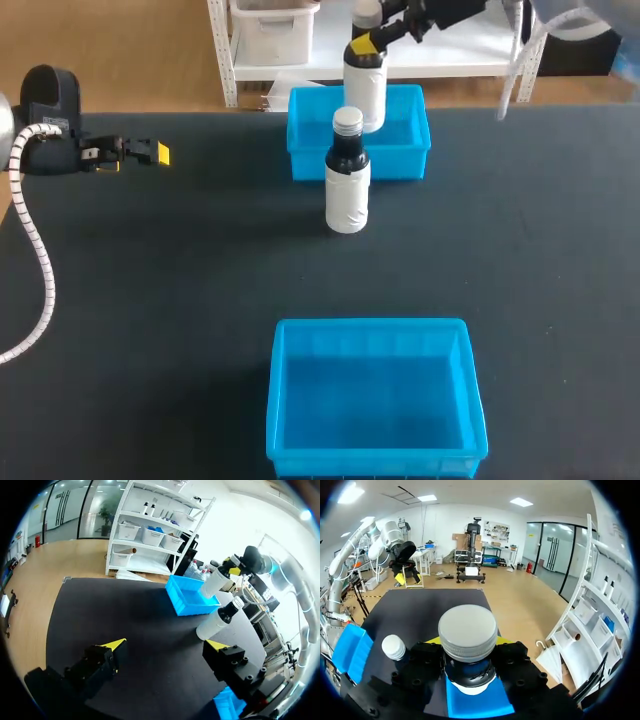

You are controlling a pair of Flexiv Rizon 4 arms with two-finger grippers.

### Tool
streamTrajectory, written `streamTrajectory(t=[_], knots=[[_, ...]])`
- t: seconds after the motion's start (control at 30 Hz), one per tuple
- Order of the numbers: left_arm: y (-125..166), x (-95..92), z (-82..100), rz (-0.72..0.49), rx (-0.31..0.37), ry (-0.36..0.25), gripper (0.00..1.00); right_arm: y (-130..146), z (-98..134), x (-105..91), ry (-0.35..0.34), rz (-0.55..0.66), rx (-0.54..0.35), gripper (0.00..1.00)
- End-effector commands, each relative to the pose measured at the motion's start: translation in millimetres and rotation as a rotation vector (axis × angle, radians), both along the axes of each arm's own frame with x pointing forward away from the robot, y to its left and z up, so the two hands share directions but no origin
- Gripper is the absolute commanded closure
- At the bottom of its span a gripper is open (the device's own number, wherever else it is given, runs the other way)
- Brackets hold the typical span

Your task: Pick up the bottle, and place it in the far bin if it is heavy, or in the near bin if it is light.

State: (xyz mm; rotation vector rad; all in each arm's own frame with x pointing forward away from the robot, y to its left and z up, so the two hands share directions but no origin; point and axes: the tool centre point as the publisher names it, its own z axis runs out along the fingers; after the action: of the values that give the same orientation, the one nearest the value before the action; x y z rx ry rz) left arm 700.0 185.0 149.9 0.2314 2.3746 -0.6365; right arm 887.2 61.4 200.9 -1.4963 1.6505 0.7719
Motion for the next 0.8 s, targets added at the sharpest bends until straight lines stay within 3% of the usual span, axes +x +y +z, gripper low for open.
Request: streamTrajectory(t=[0.03,0.8], knots=[[0.0,0.0,0.0,0.0,0.0,0.0,0.0,10.8,-4.4,15.4,0.032,0.045,0.001,1.0],[0.0,0.0,0.0,0.0,0.0,0.0,0.0,49.4,-33.5,38.7,0.052,0.004,0.022,1.0]])
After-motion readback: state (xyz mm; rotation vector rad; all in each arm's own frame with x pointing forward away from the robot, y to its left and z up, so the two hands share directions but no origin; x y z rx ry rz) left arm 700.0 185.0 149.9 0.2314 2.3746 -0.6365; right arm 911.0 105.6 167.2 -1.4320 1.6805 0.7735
